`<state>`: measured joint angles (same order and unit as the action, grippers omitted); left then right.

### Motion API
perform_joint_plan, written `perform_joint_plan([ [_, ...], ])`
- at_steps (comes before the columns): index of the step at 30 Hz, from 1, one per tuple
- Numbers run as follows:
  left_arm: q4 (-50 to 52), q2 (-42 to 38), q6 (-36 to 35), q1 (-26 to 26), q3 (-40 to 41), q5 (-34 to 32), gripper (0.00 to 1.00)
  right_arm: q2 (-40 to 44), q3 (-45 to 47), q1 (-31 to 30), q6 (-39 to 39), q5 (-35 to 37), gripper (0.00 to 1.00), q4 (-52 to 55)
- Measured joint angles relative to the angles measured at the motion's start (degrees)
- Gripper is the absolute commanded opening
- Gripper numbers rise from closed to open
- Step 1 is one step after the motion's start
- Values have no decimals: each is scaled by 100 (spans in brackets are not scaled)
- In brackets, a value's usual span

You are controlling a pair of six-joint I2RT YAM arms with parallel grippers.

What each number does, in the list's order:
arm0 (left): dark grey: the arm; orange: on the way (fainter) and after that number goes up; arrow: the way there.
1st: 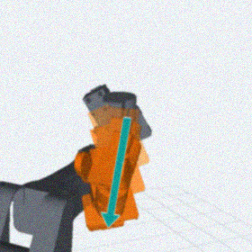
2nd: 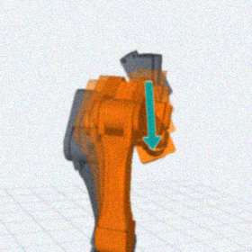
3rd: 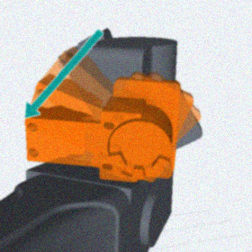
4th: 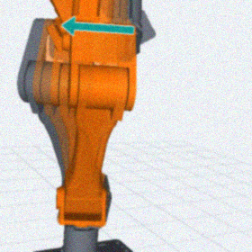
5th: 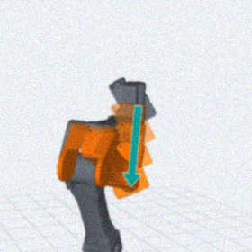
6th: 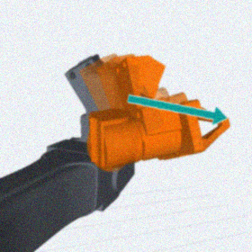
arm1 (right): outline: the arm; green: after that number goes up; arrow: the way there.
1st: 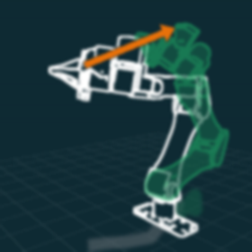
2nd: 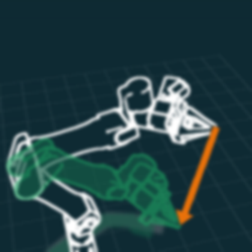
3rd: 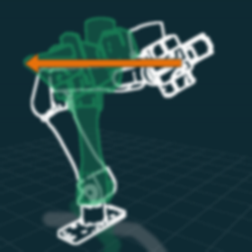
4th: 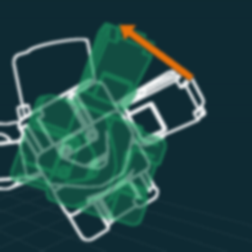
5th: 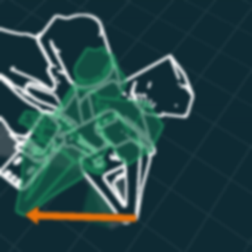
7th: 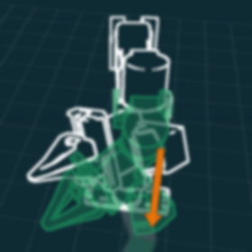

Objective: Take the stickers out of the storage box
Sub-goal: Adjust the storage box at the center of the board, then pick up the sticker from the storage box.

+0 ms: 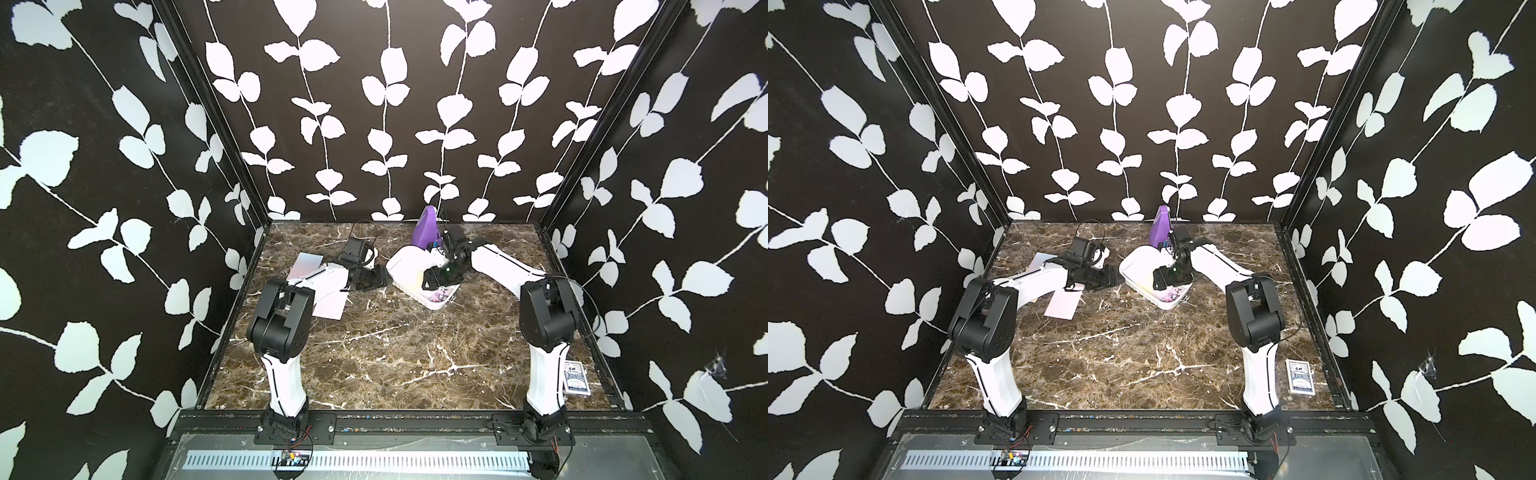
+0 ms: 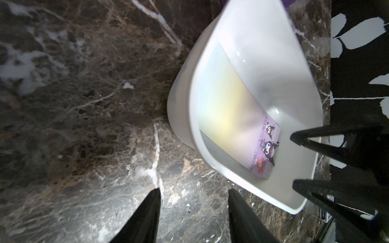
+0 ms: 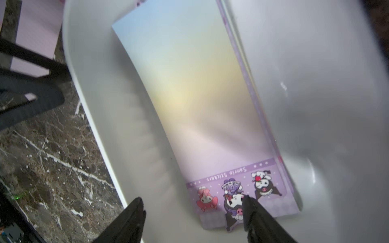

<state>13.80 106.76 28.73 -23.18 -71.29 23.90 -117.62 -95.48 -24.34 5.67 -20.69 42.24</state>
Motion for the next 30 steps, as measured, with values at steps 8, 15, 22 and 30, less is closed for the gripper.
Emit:
perform_joint_plan([
  [8,-44,-175,48,-155,-52,-66,56,-726,-608,2,229,232,75,0],
  [15,-72,433,92,-192,-428,-63,56,-881,-608,13,315,332,76,-2],
  [22,-114,697,109,-214,-568,-63,56,-946,-608,13,317,334,76,2],
  [30,-214,734,116,-219,-568,-35,44,-986,-649,13,315,358,76,28],
])
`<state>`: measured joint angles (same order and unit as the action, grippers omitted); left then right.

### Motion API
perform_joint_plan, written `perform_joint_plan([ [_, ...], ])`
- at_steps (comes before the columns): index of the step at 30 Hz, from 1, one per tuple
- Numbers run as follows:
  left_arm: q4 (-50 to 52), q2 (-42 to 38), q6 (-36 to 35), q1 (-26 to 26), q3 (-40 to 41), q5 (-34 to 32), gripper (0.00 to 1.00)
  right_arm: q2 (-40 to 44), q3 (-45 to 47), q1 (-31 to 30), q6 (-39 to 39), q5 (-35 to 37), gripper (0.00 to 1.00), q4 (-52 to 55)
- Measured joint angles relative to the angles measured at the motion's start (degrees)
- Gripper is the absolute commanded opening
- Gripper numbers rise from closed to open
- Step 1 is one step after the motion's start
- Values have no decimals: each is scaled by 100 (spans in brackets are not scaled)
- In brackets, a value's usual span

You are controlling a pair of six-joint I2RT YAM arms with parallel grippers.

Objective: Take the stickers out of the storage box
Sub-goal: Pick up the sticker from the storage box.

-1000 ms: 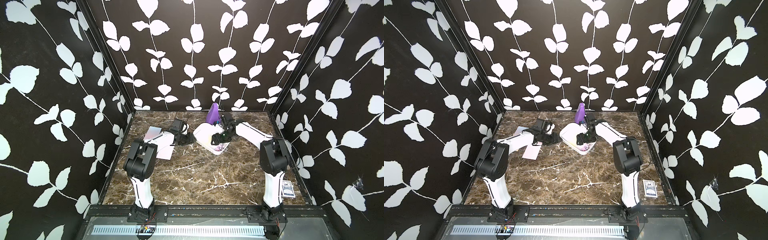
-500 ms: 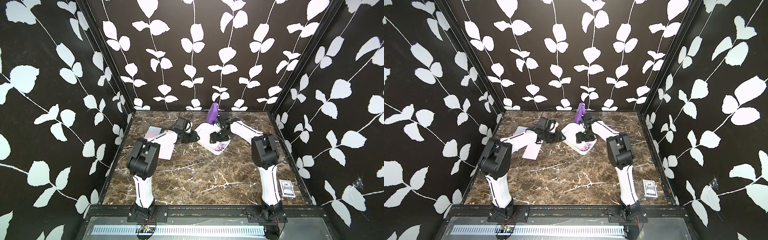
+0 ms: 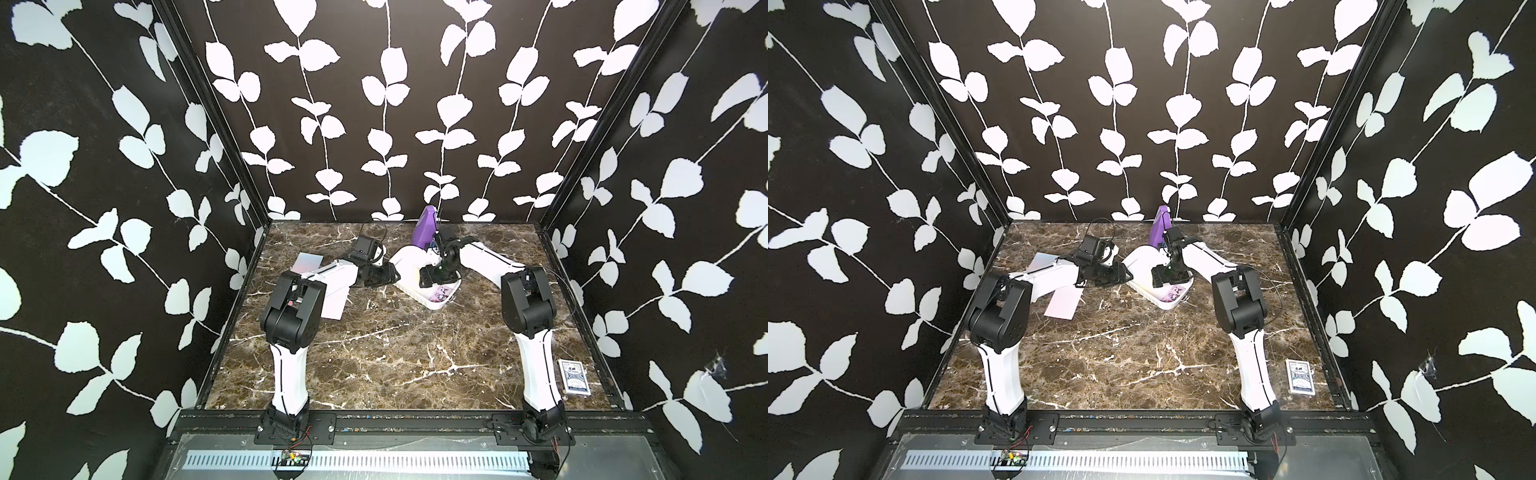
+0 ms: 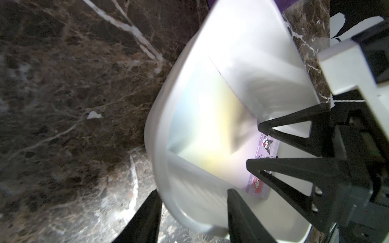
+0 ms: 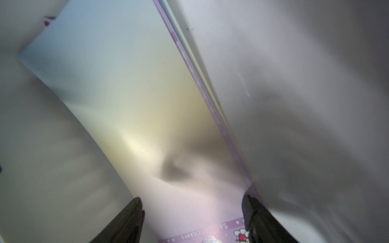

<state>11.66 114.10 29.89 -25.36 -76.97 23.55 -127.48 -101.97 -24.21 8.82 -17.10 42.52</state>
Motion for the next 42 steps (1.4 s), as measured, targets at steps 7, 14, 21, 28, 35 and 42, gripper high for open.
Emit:
perform_joint_plan([
  [7,-127,22,35,2,0,37,37,44,0,0,17,22,77,17],
  [14,-175,57,13,2,0,57,32,175,0,0,20,42,77,20],
  [21,-278,70,129,2,2,55,19,302,68,-20,83,109,83,-15],
  [28,-282,70,144,-20,2,66,15,728,435,-149,127,474,84,-323],
  [35,-289,70,184,-55,2,83,11,772,511,-168,114,798,84,-374],
  [42,-304,59,229,-74,2,79,8,763,511,-227,133,1064,84,-310],
])
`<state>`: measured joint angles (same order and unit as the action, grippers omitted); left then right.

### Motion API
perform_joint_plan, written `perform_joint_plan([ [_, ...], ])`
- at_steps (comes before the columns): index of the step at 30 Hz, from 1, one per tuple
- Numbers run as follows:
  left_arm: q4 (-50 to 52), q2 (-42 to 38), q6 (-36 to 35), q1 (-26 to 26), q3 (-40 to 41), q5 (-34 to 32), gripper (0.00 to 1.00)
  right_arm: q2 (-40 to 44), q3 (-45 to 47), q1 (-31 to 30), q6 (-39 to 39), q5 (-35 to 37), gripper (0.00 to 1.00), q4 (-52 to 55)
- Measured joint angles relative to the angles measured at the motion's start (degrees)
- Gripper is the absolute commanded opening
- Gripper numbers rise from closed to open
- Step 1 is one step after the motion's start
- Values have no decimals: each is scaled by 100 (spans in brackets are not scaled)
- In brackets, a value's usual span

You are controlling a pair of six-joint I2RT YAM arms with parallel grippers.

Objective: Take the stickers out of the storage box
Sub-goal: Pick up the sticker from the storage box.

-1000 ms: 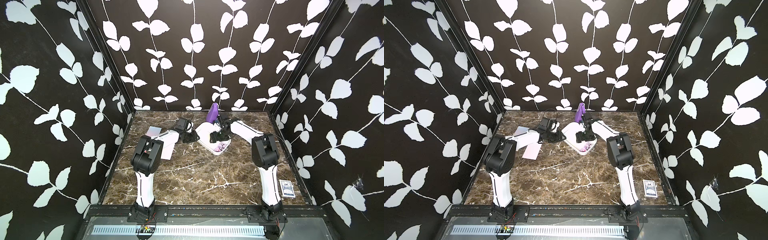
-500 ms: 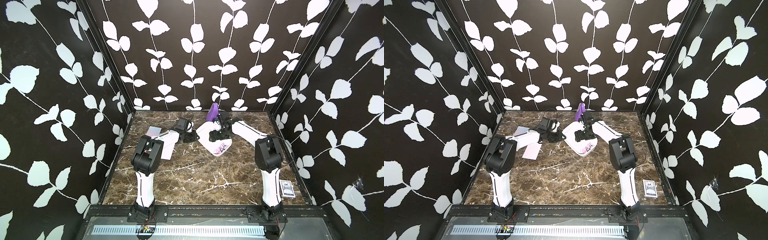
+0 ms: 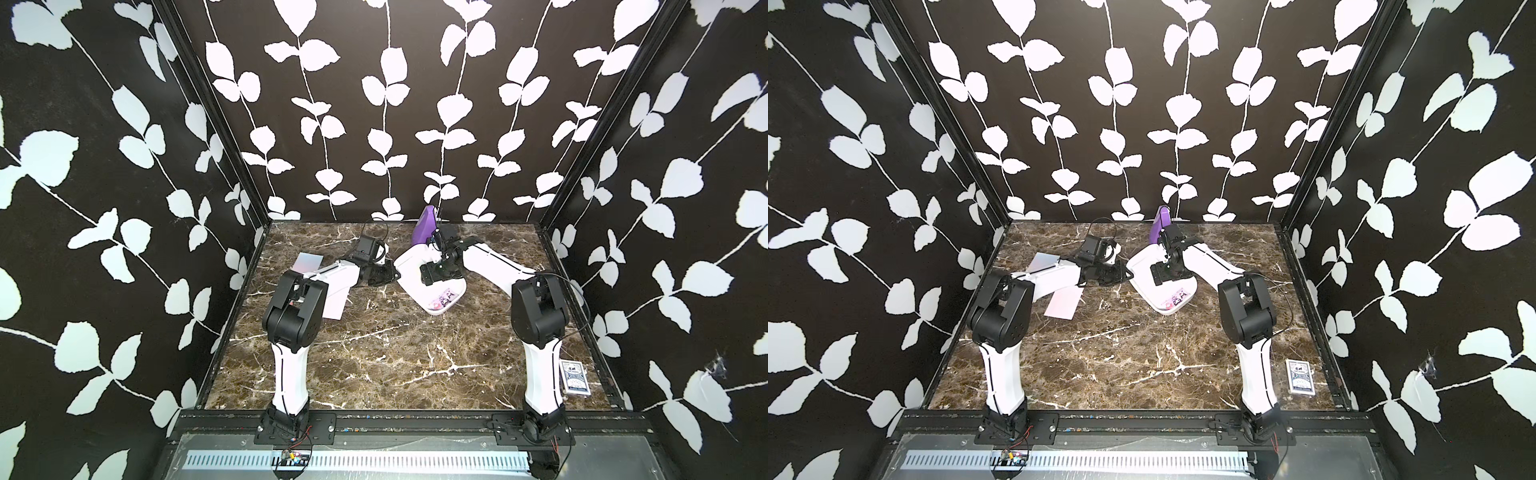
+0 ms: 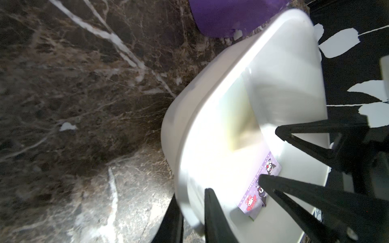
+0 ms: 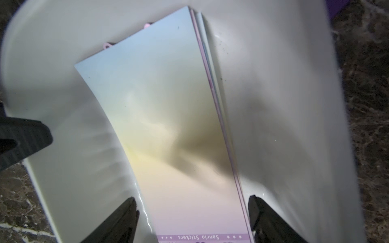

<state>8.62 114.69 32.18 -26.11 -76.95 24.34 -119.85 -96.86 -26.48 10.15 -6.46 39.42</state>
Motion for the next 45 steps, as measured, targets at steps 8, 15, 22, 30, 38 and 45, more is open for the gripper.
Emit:
perform_joint_plan([
  [8,-4,-31,42,-37,7,-46,7,-293,-4,-68,136,179,85,131],
  [15,0,-42,90,-70,17,-105,7,-369,-4,-81,243,151,86,151],
  [22,46,-72,136,-70,59,-155,7,-428,28,72,343,-684,86,7],
  [30,46,-111,142,-70,101,-192,7,-393,369,337,629,-2133,85,-643],
  [38,74,-138,127,-70,125,-192,13,-396,422,404,776,-2763,85,-879],
  [45,424,-308,-267,-96,125,-315,38,-435,422,361,710,-2636,85,-778],
])
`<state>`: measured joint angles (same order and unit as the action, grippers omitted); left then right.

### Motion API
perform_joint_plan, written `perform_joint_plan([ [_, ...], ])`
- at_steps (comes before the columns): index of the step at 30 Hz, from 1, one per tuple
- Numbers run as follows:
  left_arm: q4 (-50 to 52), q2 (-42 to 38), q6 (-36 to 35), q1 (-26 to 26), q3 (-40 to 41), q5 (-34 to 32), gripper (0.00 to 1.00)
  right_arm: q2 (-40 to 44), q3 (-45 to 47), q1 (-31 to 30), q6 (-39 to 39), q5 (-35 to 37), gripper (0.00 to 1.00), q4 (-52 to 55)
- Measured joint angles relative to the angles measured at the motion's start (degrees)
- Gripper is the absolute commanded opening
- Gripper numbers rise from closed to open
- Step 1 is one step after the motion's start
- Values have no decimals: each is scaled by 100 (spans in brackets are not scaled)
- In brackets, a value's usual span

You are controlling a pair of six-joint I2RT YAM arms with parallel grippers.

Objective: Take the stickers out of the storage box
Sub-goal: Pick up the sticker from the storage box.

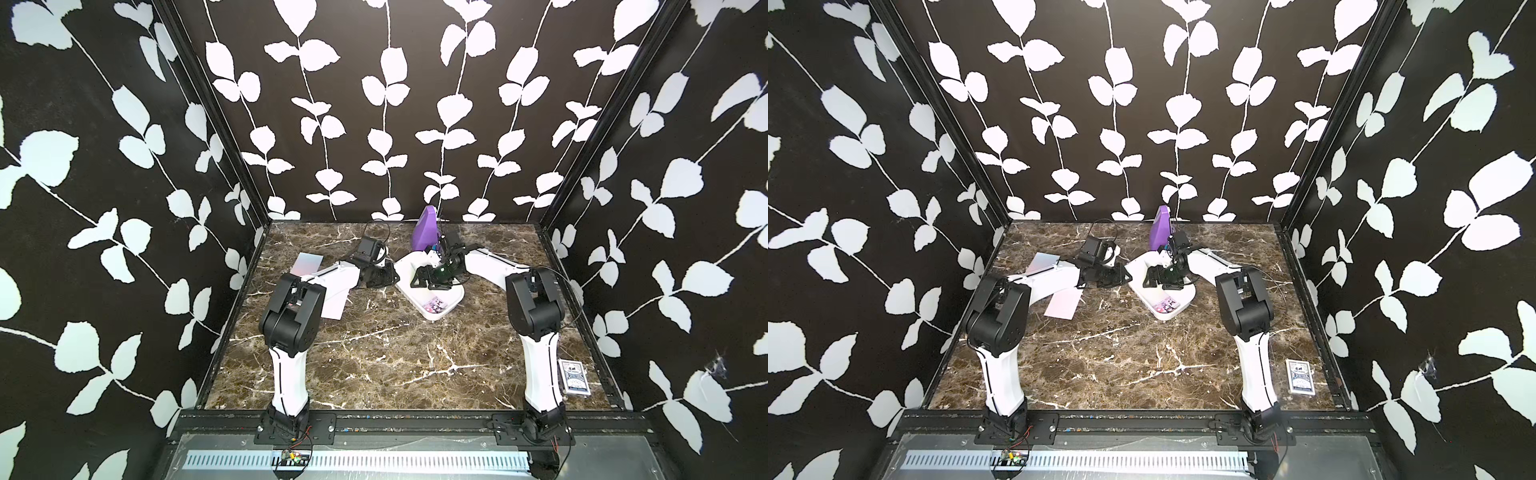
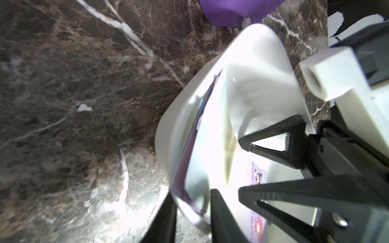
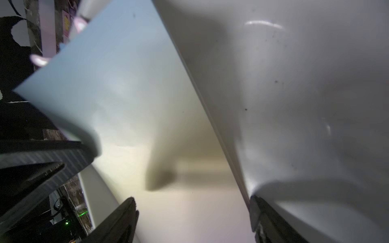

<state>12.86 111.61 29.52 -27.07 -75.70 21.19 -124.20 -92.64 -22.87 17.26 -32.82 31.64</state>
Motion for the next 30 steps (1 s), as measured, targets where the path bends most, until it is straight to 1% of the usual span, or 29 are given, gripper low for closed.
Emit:
perform_joint_plan([
  [3,280,-157,-188,-17,0,-94,40,0,0,-2,-48,46,85,20],
  [9,686,-693,-431,-15,-2,-330,40,0,-4,-11,-109,90,85,44],
  [13,739,-949,-509,-11,-42,-479,33,0,-7,-11,-120,90,85,48],
  [17,739,-914,-514,-9,-188,-492,30,0,-4,-11,-129,96,85,57],
  [22,710,-619,-509,-9,-472,-409,30,0,-15,-11,-144,103,85,76],
  [30,748,-251,-529,-9,-686,-415,30,-2,-24,-11,-142,103,85,98],
])
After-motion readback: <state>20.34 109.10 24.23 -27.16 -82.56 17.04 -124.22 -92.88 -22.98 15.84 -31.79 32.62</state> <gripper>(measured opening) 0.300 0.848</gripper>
